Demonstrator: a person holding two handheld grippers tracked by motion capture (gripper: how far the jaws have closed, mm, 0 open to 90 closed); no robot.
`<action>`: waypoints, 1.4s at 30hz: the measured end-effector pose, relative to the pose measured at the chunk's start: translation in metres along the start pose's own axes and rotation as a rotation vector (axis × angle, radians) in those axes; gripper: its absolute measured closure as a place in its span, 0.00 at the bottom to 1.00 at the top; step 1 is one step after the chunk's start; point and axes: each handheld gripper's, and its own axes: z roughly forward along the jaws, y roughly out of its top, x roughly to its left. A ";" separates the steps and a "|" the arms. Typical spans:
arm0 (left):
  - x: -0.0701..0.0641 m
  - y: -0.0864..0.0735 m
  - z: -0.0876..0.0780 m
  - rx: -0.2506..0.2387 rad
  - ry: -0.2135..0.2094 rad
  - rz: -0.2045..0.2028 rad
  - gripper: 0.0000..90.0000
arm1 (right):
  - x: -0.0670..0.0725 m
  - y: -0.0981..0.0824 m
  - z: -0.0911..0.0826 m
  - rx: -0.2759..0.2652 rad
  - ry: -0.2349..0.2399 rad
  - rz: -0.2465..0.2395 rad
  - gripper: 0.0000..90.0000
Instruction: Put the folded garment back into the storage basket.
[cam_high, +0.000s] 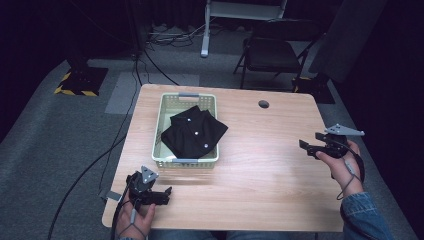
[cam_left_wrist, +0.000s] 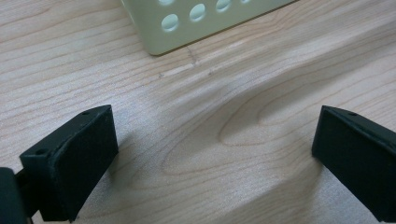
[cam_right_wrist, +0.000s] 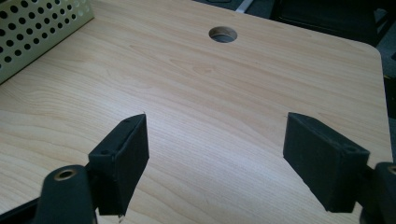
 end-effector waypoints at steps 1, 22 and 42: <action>0.000 0.000 0.000 0.000 0.000 0.000 0.00 | 0.000 -0.002 0.000 0.002 -0.002 0.001 0.26; 0.000 0.000 0.000 0.001 -0.001 0.001 0.00 | -0.011 -0.038 0.002 0.044 -0.015 0.032 0.24; 0.000 0.000 0.000 0.000 -0.001 0.001 0.00 | -0.017 -0.068 0.004 0.083 -0.020 0.051 0.23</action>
